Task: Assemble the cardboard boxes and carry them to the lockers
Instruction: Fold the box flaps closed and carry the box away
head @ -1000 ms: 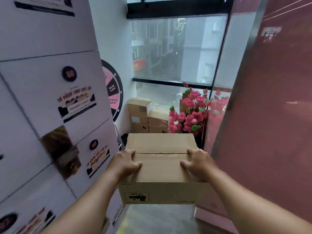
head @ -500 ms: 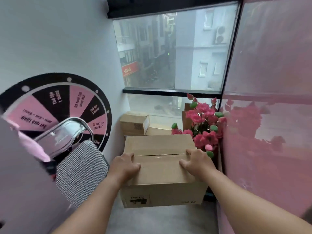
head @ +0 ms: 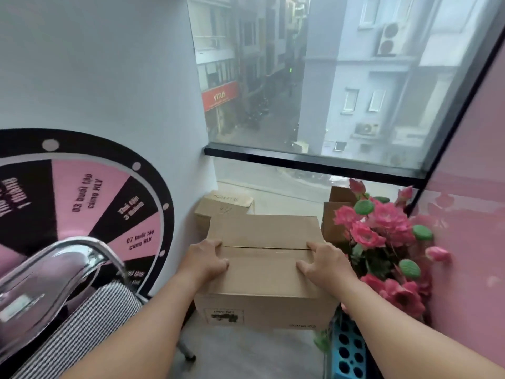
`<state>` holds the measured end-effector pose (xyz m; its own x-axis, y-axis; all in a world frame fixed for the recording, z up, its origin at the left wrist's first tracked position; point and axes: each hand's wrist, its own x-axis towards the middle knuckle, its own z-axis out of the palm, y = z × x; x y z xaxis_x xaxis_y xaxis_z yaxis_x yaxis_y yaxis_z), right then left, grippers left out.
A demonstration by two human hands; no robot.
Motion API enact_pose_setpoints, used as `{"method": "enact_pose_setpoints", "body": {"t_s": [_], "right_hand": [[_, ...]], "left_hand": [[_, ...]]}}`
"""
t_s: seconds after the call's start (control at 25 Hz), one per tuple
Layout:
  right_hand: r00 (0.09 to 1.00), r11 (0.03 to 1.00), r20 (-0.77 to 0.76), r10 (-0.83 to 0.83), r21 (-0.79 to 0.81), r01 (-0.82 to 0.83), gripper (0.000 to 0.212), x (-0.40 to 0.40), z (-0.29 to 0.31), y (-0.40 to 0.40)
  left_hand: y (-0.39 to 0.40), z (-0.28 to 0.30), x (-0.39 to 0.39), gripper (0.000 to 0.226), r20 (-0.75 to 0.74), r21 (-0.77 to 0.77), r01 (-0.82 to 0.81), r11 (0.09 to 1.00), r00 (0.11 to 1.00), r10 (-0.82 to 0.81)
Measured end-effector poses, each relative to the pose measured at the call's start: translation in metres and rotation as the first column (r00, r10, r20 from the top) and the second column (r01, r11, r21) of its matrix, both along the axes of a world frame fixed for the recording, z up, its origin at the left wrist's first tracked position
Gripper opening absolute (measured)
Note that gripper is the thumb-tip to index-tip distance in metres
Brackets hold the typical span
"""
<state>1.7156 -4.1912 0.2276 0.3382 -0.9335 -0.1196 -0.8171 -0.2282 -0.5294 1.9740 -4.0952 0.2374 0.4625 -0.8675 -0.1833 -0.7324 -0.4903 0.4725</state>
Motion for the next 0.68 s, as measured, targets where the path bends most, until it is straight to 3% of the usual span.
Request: {"method": "enact_pose_setpoints", "body": {"t_s": [0.52, 0.68], "right_hand": [[0.984, 0.979, 0.004, -0.177, 0.108, 0.175, 0.041, 0.123, -0.047, -0.274], [0.977, 0.967, -0.008, -0.212, 0.145, 0.211, 0.052, 0.137, -0.091, -0.367]], "left_hand": [[-0.323, -0.054, 0.146, 0.07, -0.015, 0.138, 0.21, 0.968, 0.978, -0.21], [-0.419, -0.094, 0.162, 0.071, -0.06, 0.18, 0.208, 0.961, 0.978, -0.2]]}}
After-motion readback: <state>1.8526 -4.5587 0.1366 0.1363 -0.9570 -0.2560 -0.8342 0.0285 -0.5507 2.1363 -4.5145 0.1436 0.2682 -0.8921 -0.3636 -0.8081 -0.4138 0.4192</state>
